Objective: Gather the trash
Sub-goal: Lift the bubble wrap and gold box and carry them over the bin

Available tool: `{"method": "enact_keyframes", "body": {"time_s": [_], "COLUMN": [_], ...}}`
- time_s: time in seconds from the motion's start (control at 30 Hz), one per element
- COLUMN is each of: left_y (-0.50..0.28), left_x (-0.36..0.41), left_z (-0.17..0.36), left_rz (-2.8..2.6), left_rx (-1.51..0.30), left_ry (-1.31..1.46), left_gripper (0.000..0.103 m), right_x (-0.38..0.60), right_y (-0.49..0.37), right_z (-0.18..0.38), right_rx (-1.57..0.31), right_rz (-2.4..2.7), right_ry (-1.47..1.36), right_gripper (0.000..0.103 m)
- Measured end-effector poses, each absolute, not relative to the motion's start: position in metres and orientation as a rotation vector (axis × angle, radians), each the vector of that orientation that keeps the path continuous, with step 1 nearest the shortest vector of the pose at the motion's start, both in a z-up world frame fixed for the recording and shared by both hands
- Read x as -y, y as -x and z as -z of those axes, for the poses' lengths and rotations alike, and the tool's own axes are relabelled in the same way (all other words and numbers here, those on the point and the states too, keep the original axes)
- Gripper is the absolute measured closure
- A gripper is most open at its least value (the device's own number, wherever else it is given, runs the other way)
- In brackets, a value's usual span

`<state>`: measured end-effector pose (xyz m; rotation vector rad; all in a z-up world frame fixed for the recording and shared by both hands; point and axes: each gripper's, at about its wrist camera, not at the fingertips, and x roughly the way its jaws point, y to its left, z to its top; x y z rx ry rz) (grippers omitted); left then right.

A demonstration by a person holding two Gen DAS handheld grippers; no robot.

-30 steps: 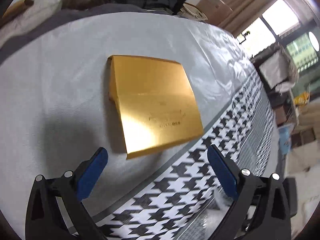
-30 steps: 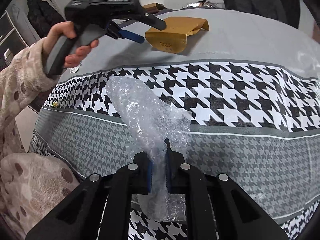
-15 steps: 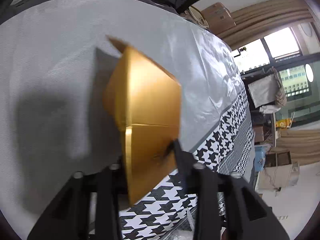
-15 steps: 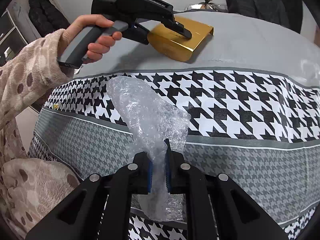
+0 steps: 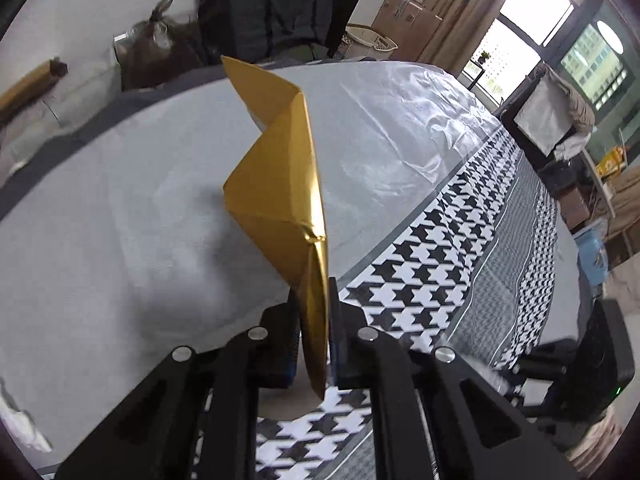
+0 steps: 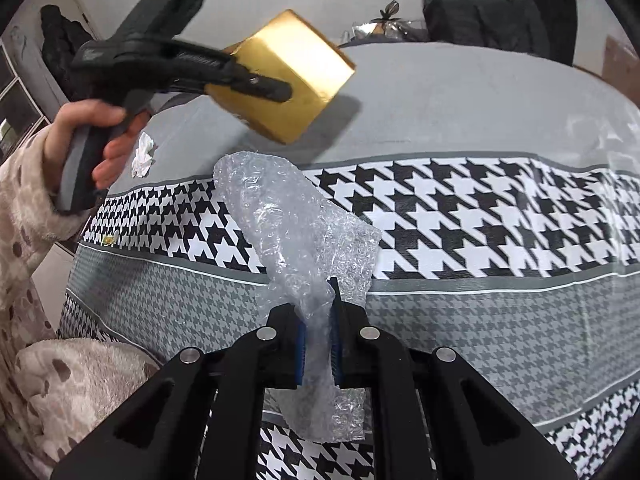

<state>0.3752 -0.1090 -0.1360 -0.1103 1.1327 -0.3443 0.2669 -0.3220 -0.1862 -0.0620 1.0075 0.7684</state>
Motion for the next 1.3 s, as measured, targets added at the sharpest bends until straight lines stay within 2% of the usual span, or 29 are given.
{"method": "enact_keyframes", "body": {"time_s": [0.37,0.73,1.3], "left_y": [-0.309,-0.228,-0.098], "left_x": [0.079,0.031,-0.125], "left_z": [0.085,0.056,0.028], "left_rz": [0.316,0.25,0.069], "left_rx": [-1.042,-0.981,-0.918], "left_ry": [-0.013,-0.073,-0.074], "left_gripper": [0.091,0.091,0.091], "right_x": [0.318,0.264,0.124], "right_y": [-0.253,-0.238,-0.205], "right_z": [0.157,0.125,0.076], "right_rx": [-0.961,-0.872,-0.78], "right_rz": [-0.737,-0.754,-0.913], "right_ry": [0.098,0.151,0.307], "right_gripper": [0.095,0.096,0.096]}}
